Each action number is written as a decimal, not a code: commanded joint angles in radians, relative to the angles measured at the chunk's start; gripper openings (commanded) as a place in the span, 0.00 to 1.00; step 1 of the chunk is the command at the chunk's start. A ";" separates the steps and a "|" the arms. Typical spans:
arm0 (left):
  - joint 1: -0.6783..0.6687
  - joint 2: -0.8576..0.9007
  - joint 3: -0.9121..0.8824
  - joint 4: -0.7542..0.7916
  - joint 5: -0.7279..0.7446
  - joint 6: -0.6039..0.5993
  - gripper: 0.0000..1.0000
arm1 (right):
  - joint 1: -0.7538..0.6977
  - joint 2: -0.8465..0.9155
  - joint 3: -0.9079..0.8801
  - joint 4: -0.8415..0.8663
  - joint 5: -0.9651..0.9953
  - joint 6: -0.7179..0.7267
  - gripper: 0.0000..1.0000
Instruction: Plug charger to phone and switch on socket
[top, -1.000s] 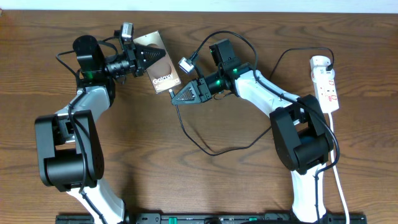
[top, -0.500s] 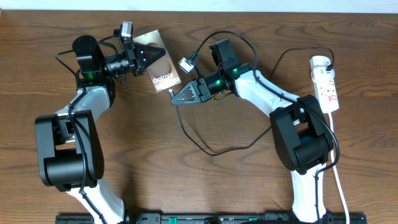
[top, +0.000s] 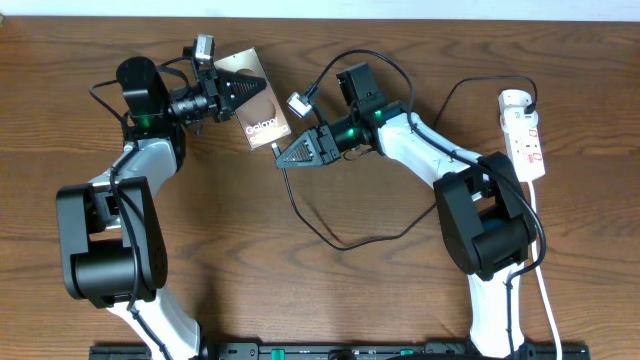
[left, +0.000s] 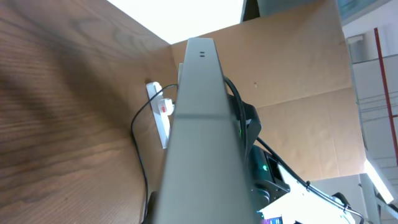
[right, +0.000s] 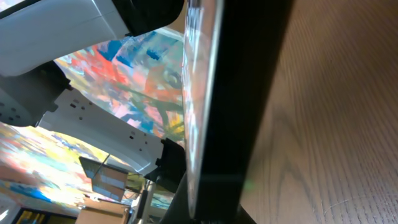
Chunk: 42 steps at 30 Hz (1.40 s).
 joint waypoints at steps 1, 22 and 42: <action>-0.002 -0.014 0.022 0.013 0.031 0.035 0.07 | -0.003 0.012 -0.005 0.002 -0.026 0.000 0.01; -0.023 -0.014 0.022 0.013 0.054 0.047 0.07 | -0.003 0.012 -0.005 0.010 -0.025 0.004 0.01; -0.024 -0.014 0.022 0.013 0.123 0.118 0.07 | -0.005 0.012 -0.005 0.045 -0.024 0.042 0.01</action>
